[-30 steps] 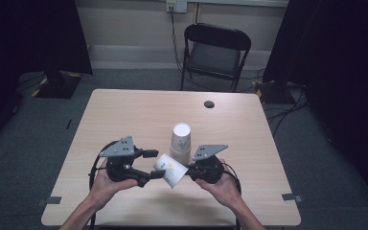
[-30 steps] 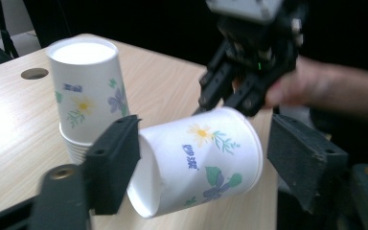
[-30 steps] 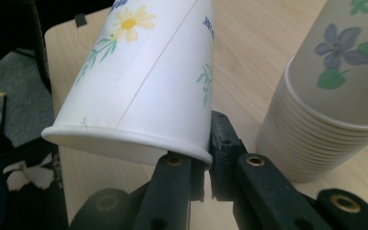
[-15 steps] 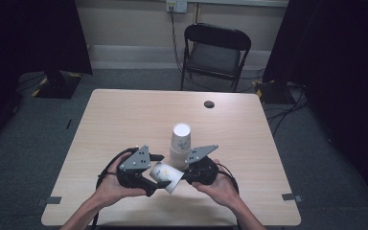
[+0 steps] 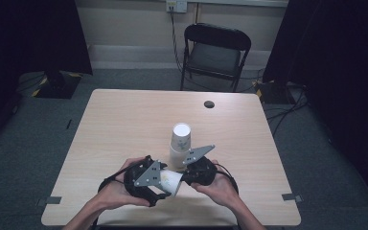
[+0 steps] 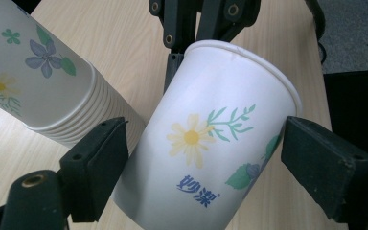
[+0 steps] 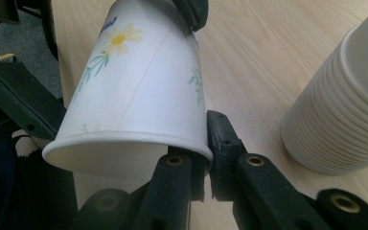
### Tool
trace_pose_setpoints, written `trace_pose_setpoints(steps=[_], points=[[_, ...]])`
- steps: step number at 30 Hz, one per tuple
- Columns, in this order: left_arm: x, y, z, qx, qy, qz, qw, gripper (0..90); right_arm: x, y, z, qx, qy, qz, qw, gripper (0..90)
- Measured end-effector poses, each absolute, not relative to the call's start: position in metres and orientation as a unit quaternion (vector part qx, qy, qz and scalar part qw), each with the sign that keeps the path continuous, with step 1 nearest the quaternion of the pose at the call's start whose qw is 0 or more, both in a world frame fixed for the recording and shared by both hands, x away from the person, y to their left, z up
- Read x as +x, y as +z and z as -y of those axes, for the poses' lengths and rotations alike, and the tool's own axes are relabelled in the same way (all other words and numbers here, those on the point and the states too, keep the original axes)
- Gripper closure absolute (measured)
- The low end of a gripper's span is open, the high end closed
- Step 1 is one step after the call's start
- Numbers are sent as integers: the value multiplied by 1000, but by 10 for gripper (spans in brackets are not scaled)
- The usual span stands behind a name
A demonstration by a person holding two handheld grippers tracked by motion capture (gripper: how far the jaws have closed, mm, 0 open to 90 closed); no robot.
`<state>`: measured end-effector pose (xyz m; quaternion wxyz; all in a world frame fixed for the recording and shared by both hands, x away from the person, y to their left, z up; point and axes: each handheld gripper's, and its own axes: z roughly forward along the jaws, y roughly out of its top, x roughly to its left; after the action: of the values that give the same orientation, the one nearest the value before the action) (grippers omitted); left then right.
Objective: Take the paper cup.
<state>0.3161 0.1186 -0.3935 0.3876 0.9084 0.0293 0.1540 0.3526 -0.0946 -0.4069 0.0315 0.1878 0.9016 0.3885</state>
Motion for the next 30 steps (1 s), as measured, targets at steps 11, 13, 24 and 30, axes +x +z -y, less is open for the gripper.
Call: trace_pose_setpoints(steps=[11, 13, 24, 30], points=[[313, -405, -113, 914, 186, -22, 359, 166, 359, -402, 97, 210, 404, -890, 18, 871], [313, -406, -112, 913, 188, -27, 360, 164, 359, -401, 96, 211, 407, -889, 16, 873], [310, -417, -104, 906, 206, -36, 368, 184, 361, -401, 87, 226, 388, -893, 8, 882], [311, -418, -105, 903, 210, -43, 372, 205, 361, -400, 85, 234, 382, -894, 15, 870]])
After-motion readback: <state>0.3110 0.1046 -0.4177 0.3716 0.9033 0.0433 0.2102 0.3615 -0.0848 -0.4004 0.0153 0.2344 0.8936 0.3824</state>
